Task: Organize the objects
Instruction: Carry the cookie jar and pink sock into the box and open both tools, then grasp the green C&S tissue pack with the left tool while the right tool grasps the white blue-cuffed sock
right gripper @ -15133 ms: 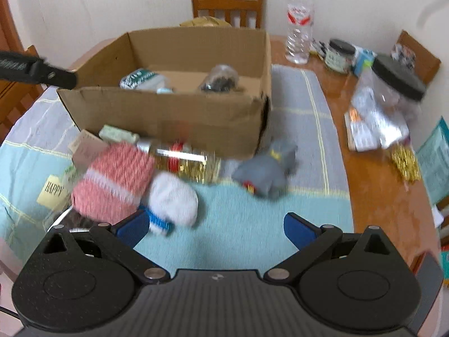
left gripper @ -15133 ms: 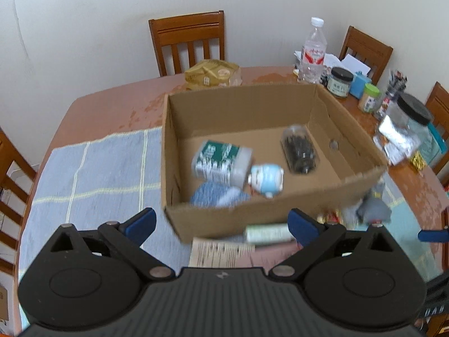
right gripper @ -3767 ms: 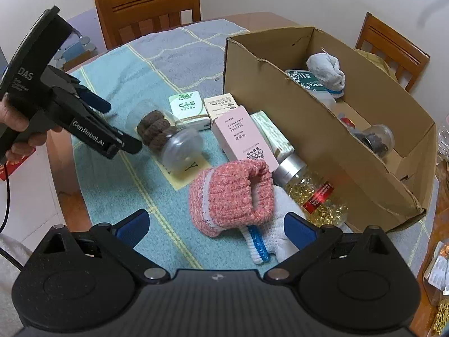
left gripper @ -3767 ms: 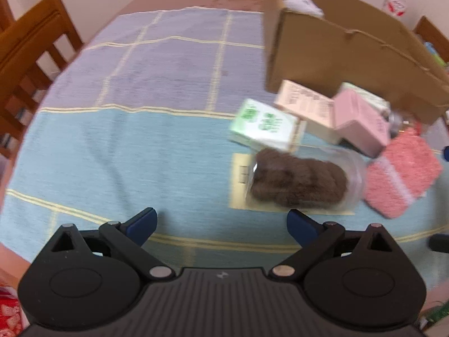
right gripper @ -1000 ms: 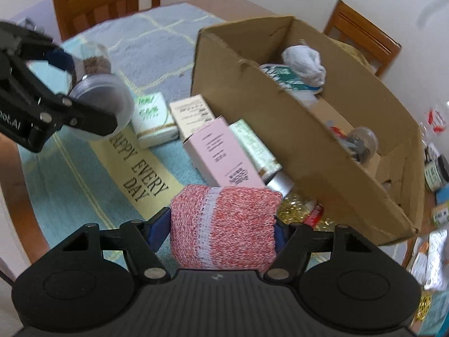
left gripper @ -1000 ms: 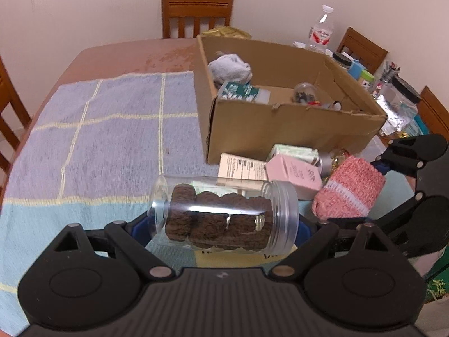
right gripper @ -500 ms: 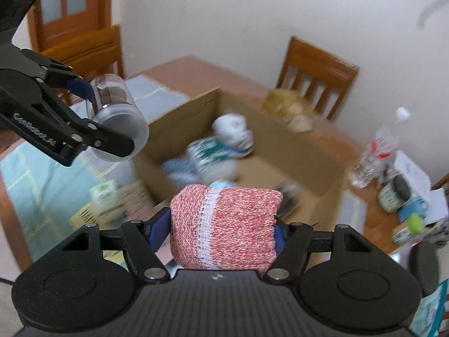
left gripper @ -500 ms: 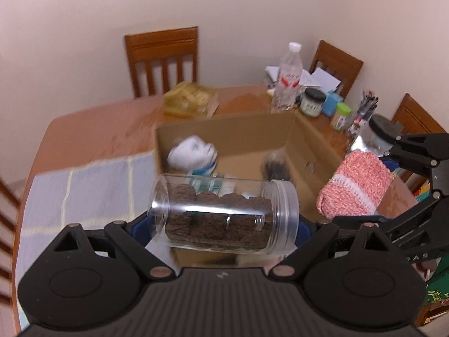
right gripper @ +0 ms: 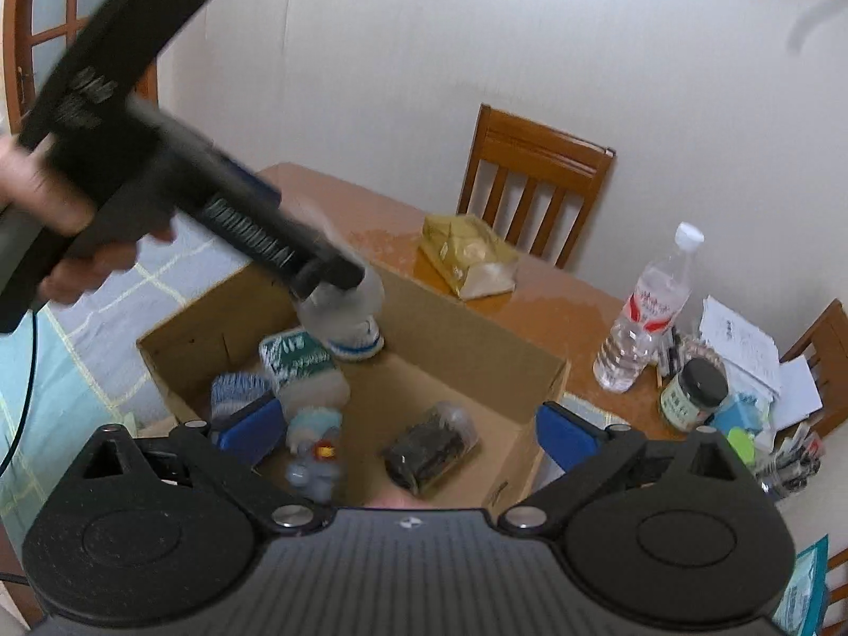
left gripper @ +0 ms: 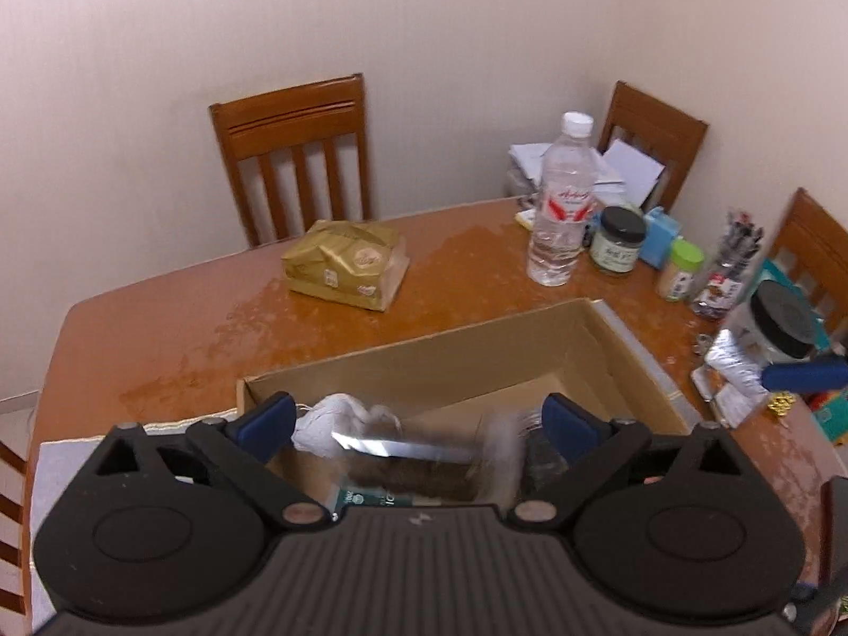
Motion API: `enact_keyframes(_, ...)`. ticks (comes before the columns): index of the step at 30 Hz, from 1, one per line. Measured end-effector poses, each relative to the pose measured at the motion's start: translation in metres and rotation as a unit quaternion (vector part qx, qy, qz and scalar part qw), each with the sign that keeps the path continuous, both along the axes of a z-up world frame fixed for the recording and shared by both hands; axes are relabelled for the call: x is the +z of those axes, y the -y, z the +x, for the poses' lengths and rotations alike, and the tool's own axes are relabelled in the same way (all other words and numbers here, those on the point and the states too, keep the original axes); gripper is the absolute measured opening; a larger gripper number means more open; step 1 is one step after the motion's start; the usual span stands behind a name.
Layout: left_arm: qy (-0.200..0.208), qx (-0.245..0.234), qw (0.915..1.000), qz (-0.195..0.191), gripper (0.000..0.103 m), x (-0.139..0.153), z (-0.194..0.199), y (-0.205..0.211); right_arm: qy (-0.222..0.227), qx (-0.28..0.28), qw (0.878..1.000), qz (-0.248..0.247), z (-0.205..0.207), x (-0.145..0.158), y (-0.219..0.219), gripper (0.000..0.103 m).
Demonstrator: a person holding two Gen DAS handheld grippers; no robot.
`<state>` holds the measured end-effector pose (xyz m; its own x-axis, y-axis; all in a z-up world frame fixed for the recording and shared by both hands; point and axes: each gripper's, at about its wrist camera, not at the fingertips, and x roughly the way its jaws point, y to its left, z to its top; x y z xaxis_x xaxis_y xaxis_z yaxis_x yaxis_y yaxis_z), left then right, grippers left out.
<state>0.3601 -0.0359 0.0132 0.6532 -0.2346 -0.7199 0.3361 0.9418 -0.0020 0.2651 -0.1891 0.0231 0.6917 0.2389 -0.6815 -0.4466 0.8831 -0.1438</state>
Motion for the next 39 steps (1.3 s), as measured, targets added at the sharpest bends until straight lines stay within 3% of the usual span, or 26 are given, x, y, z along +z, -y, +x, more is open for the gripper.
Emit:
enact_keyframes(9,-0.012,0.024,0.9996,0.009,0.1,-0.004,-0.015,-0.003,-0.033,-0.001,0.999,0.004,-0.018,-0.023,0.016,0.103)
enact_keyframes(25,0.007,0.068,0.9973,0.026,0.1,-0.002,-0.094,-0.018,-0.094,-0.026,0.993,0.059,-0.038,-0.054,0.041,0.103)
enact_keyframes(32,-0.001,0.053,0.9985,0.013,0.1,-0.017,-0.121,-0.043,-0.128,-0.066,0.987,0.075,-0.049,-0.074,0.036,0.103)
enact_keyframes(39,-0.008,0.011,0.9995,0.028,0.1,-0.038,-0.143,-0.07,-0.145,-0.104,0.981,0.082,-0.065,-0.095,0.011,0.103)
